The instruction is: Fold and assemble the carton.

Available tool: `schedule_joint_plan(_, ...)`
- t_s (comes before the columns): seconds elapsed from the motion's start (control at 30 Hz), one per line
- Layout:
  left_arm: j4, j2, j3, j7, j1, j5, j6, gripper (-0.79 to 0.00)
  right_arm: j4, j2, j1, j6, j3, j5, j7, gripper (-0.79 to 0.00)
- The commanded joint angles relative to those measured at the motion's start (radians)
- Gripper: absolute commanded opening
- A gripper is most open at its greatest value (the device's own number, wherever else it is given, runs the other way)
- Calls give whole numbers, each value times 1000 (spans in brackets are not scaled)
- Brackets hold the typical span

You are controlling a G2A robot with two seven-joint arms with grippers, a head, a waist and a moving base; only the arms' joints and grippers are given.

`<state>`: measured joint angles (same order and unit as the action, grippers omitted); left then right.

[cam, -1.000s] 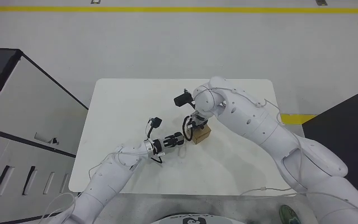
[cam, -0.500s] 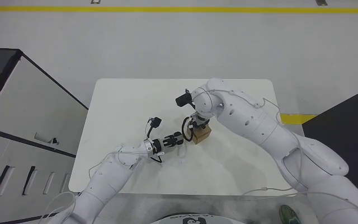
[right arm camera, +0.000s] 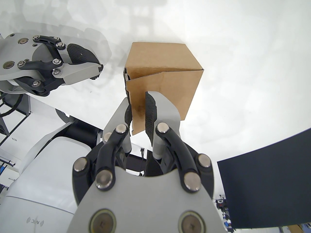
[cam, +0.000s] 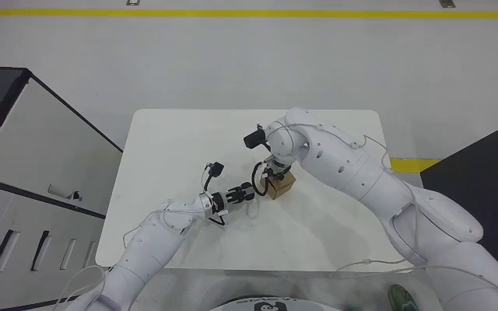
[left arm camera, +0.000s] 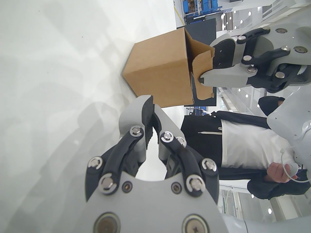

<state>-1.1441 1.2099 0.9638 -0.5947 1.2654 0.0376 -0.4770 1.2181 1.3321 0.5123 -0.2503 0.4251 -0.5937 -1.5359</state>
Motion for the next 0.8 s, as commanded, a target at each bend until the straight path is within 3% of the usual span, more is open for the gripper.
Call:
schedule_joint_plan(0.0, 1, 0, 0, -1, 0, 0, 0, -785, -5, 3, -1, 2, -3, 4, 0, -733)
schedule_joint_plan(0.77, -1, 1, -1, -5, 1, -1, 5, -785, -107, 49, -1, 37, -25, 16, 9, -773)
